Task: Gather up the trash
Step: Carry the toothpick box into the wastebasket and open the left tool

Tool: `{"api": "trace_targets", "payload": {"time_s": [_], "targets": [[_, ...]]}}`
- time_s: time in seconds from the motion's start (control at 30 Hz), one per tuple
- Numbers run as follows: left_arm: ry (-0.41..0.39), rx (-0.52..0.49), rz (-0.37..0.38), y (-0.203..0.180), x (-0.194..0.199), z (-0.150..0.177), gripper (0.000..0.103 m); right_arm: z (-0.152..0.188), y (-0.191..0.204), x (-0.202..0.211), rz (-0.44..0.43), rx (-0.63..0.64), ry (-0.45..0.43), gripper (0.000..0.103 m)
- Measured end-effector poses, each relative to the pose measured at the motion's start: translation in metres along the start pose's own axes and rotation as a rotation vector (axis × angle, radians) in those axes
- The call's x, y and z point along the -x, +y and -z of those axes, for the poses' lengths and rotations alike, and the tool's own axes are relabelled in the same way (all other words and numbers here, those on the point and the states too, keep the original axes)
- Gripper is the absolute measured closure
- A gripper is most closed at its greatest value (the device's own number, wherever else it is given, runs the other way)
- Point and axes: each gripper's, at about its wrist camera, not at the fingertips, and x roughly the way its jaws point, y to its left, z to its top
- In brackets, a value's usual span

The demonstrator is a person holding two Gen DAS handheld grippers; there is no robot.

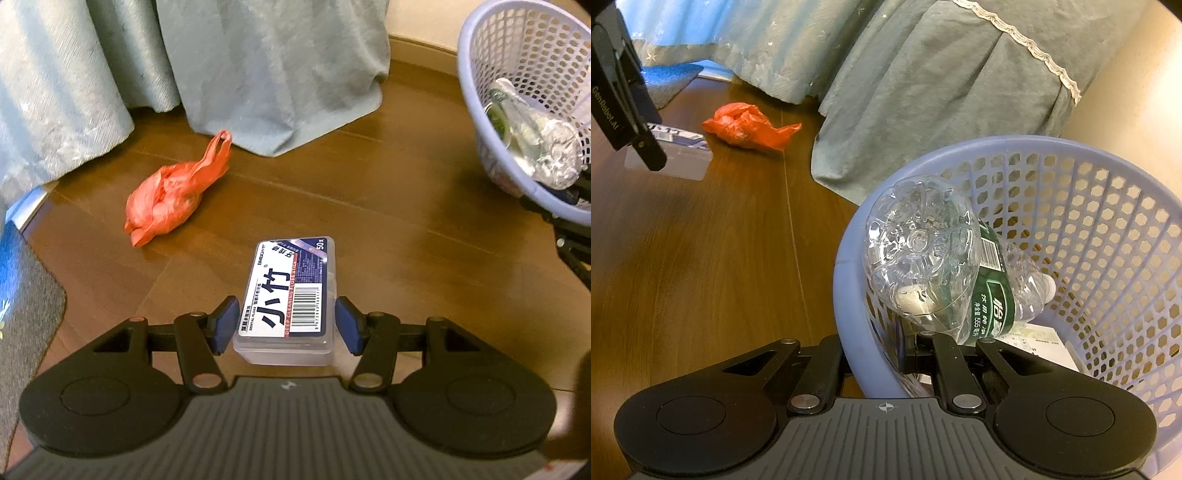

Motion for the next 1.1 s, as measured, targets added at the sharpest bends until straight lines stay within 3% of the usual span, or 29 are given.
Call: {"api": "trace_targets", "payload": {"time_s": [0.63, 1.1], "targets": [[-0.018, -0.002, 0.035, -0.011, 0.015, -0.017, 0.051, 0.0, -0.001, 0.0, 0.0, -0.009, -0.002, 0.097], [-0.124, -0.033, 0.121, -0.038, 0.059, -0.063, 0.051, -0.001, -0.002, -0.001, 0.0, -0.011, -0.002, 0.096]]}}
